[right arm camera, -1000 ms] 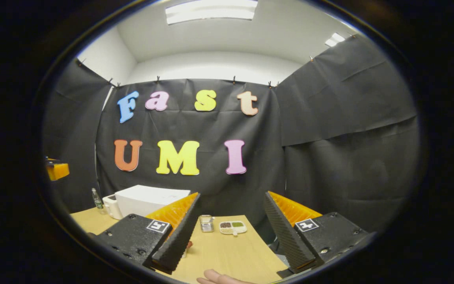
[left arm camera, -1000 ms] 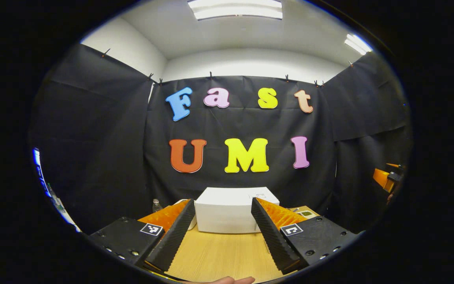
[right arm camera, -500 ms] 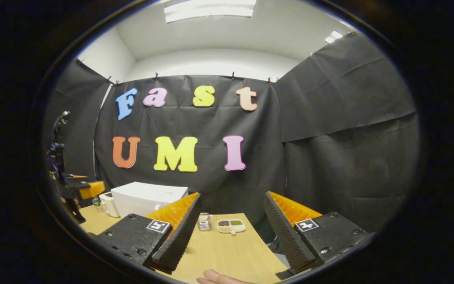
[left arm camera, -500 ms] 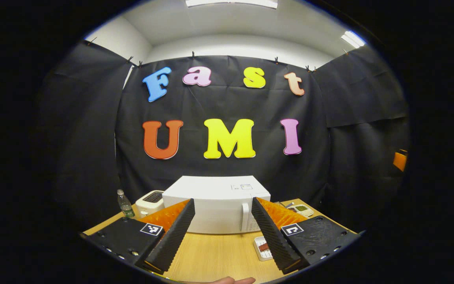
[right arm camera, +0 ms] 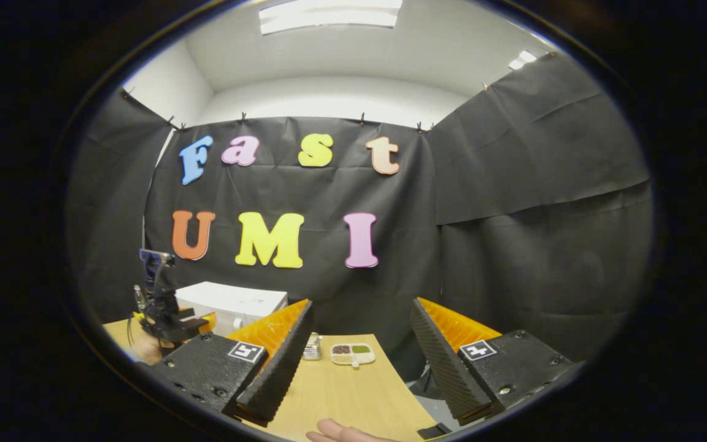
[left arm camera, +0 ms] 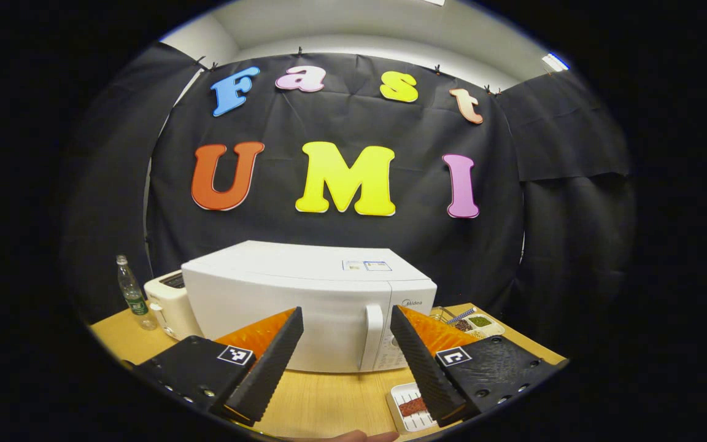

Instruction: Open the microwave oven with the left hand, put the food in, and close the microwave oven.

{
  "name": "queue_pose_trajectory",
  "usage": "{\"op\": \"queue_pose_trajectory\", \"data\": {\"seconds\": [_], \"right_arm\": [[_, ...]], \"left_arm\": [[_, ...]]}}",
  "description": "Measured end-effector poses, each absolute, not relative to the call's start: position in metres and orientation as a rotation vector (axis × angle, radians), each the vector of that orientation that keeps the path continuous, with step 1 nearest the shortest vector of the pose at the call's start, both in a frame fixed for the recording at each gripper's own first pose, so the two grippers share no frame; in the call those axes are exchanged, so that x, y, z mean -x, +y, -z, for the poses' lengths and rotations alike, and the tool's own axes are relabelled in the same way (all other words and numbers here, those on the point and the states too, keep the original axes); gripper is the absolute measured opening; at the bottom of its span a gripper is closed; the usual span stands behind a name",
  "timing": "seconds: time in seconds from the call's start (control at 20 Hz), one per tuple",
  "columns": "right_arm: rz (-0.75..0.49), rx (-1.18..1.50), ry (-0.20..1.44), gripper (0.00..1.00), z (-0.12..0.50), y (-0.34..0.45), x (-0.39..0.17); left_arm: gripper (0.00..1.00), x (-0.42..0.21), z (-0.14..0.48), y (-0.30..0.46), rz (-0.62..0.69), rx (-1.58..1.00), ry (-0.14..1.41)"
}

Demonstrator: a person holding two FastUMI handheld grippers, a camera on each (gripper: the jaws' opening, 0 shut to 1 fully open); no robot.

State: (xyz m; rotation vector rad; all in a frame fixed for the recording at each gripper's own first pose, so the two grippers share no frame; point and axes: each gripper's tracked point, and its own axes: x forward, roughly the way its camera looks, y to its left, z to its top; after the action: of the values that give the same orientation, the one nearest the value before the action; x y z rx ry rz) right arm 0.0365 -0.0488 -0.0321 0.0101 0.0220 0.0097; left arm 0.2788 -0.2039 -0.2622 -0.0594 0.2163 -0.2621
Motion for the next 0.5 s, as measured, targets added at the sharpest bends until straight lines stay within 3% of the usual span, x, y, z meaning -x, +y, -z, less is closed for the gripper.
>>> {"op": "queue_pose_trajectory", "data": {"seconds": [0.3,0.35,0.4,0.5], "right_arm": [[-0.012,-0.002,0.011,0.92,0.028,-0.063,-0.035],[-0.01,0.002,0.007,0.92,0.028,-0.066,-0.034],[-0.006,0.006,-0.002,0.92,0.027,-0.07,-0.033],[0.001,0.01,-0.015,0.92,0.026,-0.075,-0.032]], "left_arm": [[0.92,-0.305,0.32,-0.242,0.276,-0.012,0.233],[0.81,-0.308,0.33,-0.248,0.278,0.006,0.248],[0.92,-0.313,0.336,-0.252,0.274,0.02,0.26],[0.93,-0.323,0.349,-0.248,0.238,-0.001,0.272]]}}
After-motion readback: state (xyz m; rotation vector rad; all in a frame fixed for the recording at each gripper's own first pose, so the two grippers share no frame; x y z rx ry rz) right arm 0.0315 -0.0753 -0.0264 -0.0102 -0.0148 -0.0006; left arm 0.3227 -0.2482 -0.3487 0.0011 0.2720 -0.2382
